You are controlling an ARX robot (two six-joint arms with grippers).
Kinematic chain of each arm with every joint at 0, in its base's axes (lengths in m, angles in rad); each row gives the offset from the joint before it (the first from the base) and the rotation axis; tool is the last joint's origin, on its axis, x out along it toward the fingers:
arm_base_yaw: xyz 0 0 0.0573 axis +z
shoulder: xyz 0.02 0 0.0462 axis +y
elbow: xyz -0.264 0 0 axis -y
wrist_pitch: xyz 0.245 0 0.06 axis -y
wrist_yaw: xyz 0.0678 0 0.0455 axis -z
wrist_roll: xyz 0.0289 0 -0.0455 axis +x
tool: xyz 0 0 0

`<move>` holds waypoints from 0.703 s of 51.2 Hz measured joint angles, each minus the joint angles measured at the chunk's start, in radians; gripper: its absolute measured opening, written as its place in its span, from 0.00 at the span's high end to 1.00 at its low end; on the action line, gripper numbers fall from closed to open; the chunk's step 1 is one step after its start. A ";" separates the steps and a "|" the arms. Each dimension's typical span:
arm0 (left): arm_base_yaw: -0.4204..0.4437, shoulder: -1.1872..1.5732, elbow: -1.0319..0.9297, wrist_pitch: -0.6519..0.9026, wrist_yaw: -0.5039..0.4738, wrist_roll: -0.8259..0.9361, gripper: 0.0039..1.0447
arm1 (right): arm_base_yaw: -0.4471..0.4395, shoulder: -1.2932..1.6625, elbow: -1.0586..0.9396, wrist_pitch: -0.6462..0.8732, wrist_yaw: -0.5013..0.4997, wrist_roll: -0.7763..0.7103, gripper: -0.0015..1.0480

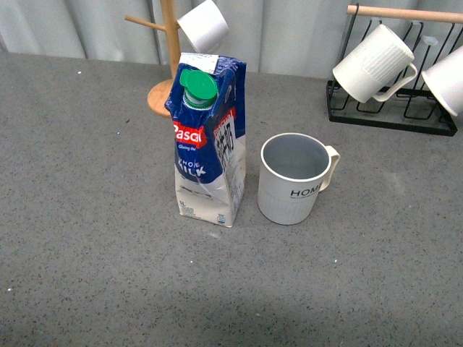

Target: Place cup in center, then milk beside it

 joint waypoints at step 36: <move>0.000 0.000 0.000 -0.001 0.000 0.002 0.06 | 0.000 0.000 0.000 0.000 0.000 0.000 0.09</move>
